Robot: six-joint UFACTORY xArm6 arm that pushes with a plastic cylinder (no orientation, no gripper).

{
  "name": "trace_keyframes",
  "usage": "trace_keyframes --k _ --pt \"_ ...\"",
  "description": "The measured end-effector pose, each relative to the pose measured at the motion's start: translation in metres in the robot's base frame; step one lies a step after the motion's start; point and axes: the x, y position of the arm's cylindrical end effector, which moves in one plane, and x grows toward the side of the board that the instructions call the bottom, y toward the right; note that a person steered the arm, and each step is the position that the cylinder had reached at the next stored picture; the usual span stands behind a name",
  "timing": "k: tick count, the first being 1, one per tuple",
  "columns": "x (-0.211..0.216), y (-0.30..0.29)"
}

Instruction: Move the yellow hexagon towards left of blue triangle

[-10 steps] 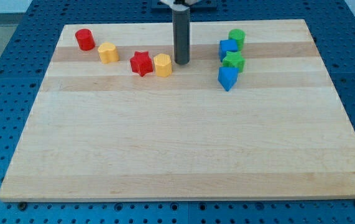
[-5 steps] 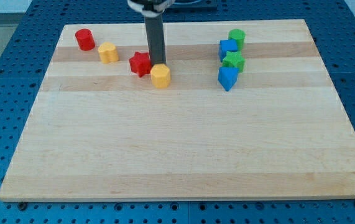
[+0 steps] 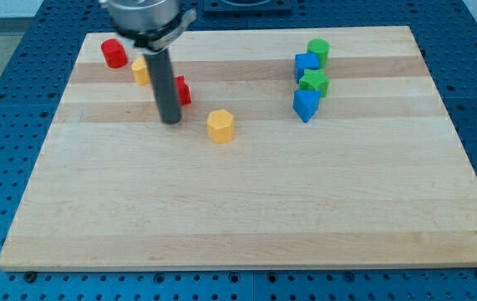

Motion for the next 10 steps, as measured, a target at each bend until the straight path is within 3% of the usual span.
trace_keyframes --k 1,2,4,6,8,10 --pt "0.04 -0.006" --pt "0.054 0.011" --pt "0.041 0.054" --pt "0.06 0.077" --pt "0.01 0.084" --pt "0.055 0.113"
